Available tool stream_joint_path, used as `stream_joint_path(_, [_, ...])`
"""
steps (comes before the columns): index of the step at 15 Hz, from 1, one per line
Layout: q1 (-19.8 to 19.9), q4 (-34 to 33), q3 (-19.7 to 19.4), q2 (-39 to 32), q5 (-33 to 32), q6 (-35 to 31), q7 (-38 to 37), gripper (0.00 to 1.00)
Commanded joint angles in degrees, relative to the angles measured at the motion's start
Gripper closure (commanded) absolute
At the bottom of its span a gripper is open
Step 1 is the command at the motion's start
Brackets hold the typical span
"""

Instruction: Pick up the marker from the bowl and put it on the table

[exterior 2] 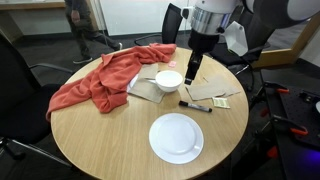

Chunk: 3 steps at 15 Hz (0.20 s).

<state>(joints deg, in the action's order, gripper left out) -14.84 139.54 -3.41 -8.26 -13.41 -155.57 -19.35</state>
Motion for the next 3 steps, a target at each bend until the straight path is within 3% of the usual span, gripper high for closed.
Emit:
stream_joint_path(1, [2.5,0.0,2.2,0.5,-0.4,0.2,-0.2,0.00])
stream_joint_path(3, [2.9,0.2,2.3,0.8,-0.4,0.2,-0.2,0.00])
